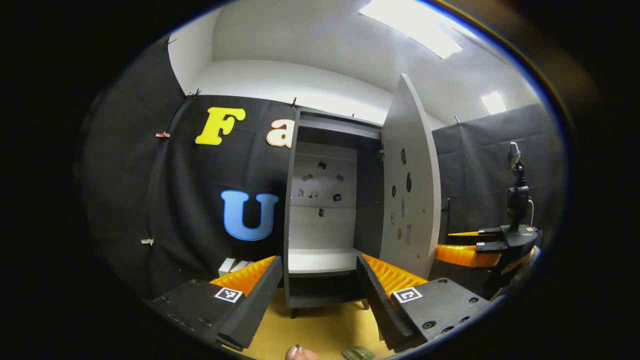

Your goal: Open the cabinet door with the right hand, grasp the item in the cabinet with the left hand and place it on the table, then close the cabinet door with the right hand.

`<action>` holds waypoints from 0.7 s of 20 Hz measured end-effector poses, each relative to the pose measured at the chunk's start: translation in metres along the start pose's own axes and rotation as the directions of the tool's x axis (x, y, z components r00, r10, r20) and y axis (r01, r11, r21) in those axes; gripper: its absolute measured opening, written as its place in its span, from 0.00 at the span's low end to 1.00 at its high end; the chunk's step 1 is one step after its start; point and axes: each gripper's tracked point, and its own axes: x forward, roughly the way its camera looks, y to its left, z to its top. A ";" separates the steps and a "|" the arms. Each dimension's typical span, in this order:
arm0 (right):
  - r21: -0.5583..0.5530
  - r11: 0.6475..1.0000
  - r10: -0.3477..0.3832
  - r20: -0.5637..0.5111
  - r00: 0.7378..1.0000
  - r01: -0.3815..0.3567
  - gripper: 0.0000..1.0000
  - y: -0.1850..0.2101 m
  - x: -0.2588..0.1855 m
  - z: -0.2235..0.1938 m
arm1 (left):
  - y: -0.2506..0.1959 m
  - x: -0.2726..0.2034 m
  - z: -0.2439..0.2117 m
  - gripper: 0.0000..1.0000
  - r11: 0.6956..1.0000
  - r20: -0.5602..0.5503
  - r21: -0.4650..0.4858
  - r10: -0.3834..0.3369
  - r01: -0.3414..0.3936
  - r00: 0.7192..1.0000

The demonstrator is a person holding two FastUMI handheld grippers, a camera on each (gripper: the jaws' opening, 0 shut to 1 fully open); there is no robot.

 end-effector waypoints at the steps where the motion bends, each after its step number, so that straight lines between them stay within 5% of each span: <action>1: 0.009 1.000 -0.005 0.016 1.000 0.005 0.95 0.014 0.009 0.002 | 0.007 -0.001 0.000 0.94 1.000 0.000 -0.007 -0.011 0.011 1.000; 8: 0.023 0.999 -0.036 0.090 0.995 0.034 0.98 0.067 0.047 0.018 | 0.044 -0.010 -0.012 0.94 0.997 -0.053 -0.036 -0.064 0.062 0.997; 14: -0.019 0.978 -0.205 0.089 0.975 0.207 0.97 0.026 0.005 0.018 | 0.020 0.003 -0.005 0.94 0.997 -0.013 -0.055 -0.060 0.060 0.998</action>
